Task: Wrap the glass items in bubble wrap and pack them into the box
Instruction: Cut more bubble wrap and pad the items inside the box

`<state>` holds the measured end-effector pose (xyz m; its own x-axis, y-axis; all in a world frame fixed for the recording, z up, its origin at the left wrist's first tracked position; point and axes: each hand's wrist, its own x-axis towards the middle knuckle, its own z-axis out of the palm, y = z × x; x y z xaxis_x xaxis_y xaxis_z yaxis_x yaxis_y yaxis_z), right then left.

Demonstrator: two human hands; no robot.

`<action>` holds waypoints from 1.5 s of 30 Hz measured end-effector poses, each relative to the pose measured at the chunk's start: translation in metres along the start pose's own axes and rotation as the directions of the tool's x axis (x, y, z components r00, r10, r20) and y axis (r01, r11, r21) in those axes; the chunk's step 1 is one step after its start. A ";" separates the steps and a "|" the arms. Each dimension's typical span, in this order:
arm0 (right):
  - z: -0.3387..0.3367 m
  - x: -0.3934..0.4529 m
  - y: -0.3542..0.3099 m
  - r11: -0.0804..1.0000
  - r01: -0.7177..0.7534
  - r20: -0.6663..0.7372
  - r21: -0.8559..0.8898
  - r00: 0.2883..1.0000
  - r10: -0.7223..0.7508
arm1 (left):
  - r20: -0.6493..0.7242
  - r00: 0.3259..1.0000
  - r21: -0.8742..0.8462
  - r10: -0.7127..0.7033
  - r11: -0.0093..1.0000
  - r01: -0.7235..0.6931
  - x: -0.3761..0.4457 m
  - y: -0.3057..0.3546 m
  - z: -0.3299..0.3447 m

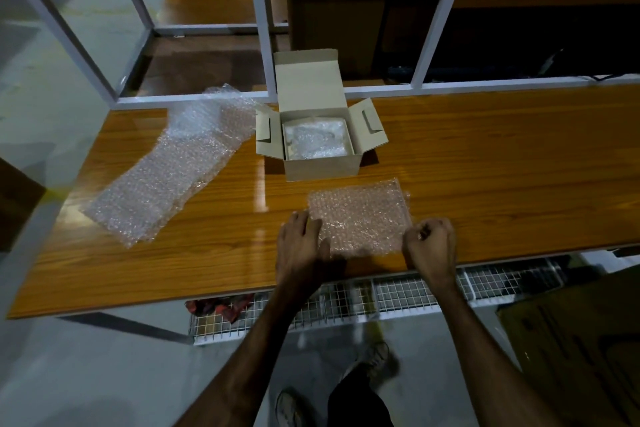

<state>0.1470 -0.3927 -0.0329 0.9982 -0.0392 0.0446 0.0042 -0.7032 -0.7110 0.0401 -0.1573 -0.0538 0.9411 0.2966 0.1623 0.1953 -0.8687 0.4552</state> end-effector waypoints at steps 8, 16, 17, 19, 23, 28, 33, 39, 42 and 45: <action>0.021 -0.007 -0.035 0.892 0.323 -0.014 -0.316 0.939 -0.345 | 0.275 0.960 0.128 0.053 0.988 -0.091 0.029 0.041 -0.022; 0.066 0.022 -0.036 0.733 0.566 0.492 -0.377 0.793 -0.359 | 0.438 0.897 0.210 0.062 0.963 -0.169 0.046 0.032 0.008; 0.066 0.024 -0.031 0.726 0.547 0.470 -0.416 0.813 -0.343 | 0.434 0.899 0.215 0.055 0.963 -0.162 0.046 0.028 0.007; 0.065 0.025 -0.026 0.712 0.520 0.448 -0.473 0.837 -0.314 | 0.428 0.903 0.205 0.041 0.969 -0.140 0.045 0.023 0.005; 0.053 0.030 -0.020 0.731 0.449 0.387 -0.514 0.882 -0.269 | 0.400 0.917 0.208 0.006 0.973 -0.097 0.041 0.019 0.001; 0.034 0.035 0.003 0.760 0.402 0.365 -0.511 0.902 -0.232 | 0.377 0.923 0.209 -0.072 0.978 -0.009 0.028 0.012 -0.013; 0.022 0.033 0.013 0.818 0.393 0.311 -0.419 0.909 -0.277 | 0.299 0.915 0.286 -0.271 0.940 0.185 0.016 0.020 -0.023; 0.022 0.009 0.025 0.987 0.141 0.073 -0.076 0.988 -0.135 | 0.049 0.922 0.077 -0.384 0.922 0.379 0.006 0.033 -0.022; 0.016 0.008 0.022 0.991 0.120 0.004 -0.063 0.993 -0.120 | 0.055 0.876 0.004 -0.479 0.877 0.480 0.007 0.048 -0.027; 0.012 0.006 0.019 0.994 0.104 -0.015 0.026 0.995 -0.103 | 0.057 0.873 -0.111 -0.484 0.866 0.487 0.010 0.053 -0.026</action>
<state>0.1533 -0.3977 -0.0540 0.9915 0.0231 0.1283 0.1092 -0.6844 -0.7208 0.0529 -0.1897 -0.0054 0.7431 0.6567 -0.1286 0.5969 -0.5637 0.5709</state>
